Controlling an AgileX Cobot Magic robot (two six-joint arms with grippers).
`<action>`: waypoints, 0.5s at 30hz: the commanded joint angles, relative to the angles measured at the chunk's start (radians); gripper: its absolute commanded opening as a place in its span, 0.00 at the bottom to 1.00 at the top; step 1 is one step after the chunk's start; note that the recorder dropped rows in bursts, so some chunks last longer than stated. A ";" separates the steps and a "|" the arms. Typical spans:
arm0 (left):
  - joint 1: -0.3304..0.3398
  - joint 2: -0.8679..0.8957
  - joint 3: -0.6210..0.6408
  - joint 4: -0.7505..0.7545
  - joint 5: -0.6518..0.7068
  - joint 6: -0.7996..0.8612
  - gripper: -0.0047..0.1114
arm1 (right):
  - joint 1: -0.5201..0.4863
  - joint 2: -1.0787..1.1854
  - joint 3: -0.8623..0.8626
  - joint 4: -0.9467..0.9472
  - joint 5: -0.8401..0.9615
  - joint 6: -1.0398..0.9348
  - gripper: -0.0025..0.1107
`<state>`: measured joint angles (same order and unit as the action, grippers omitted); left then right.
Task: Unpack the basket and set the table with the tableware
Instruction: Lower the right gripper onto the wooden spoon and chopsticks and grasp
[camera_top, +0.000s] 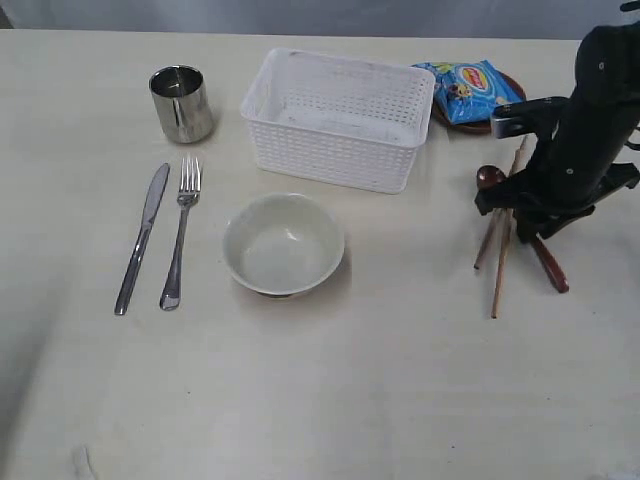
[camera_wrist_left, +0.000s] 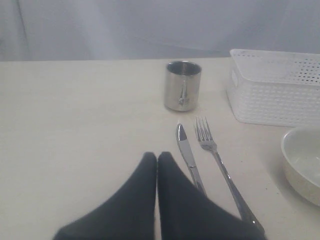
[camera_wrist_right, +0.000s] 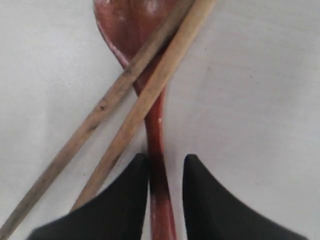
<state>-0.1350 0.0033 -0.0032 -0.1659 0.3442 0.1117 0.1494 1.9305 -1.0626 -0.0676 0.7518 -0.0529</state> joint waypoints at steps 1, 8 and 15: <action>-0.008 -0.003 0.003 0.000 -0.002 -0.001 0.04 | -0.008 0.045 0.007 -0.005 -0.010 -0.004 0.08; -0.008 -0.003 0.003 0.000 -0.002 -0.001 0.04 | -0.008 0.029 -0.031 -0.001 0.011 -0.004 0.02; -0.008 -0.003 0.003 0.000 -0.002 -0.001 0.04 | 0.019 -0.013 -0.032 0.103 0.006 -0.126 0.02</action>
<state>-0.1350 0.0033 -0.0032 -0.1659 0.3442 0.1117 0.1537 1.9259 -1.0911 0.0161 0.7659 -0.1368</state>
